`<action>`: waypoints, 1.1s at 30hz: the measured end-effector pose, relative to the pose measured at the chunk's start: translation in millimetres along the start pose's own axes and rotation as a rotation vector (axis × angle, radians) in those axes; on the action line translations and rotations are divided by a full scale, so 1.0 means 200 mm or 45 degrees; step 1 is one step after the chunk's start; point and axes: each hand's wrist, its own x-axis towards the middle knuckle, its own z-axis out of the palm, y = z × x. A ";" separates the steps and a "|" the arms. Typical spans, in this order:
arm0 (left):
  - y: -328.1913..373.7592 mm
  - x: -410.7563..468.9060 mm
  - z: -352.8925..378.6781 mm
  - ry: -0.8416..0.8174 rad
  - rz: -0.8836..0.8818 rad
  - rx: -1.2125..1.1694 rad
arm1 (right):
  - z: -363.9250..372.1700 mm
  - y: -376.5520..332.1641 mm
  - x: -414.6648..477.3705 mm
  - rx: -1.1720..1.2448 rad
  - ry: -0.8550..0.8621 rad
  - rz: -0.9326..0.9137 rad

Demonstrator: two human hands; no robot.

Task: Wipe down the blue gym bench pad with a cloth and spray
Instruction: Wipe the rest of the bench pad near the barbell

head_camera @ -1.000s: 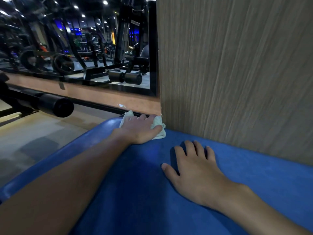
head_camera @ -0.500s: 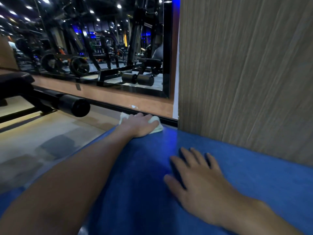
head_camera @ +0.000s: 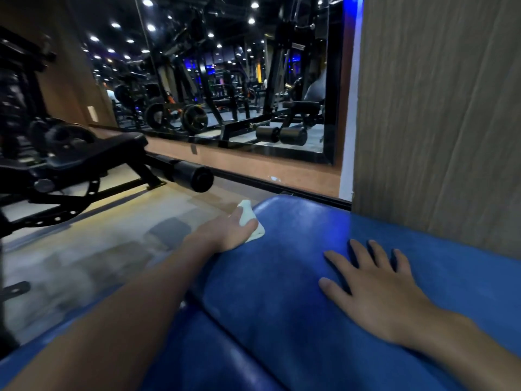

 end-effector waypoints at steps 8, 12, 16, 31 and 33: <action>-0.22 -0.42 -0.03 -0.010 -0.128 0.100 | -0.02 -0.08 -0.08 0.009 0.004 0.083; -0.22 -0.67 0.00 -0.009 -0.085 0.259 | -0.03 -0.12 -0.16 0.021 -0.013 0.094; -0.11 -0.94 0.05 -0.002 0.132 0.403 | -0.08 -0.21 -0.28 0.202 0.102 0.098; -0.04 -1.62 0.08 0.130 0.481 0.225 | 0.00 -0.53 -0.66 1.146 0.170 0.009; -0.08 -1.63 0.05 0.207 0.403 0.231 | -0.01 -0.53 -0.72 0.713 0.241 -0.024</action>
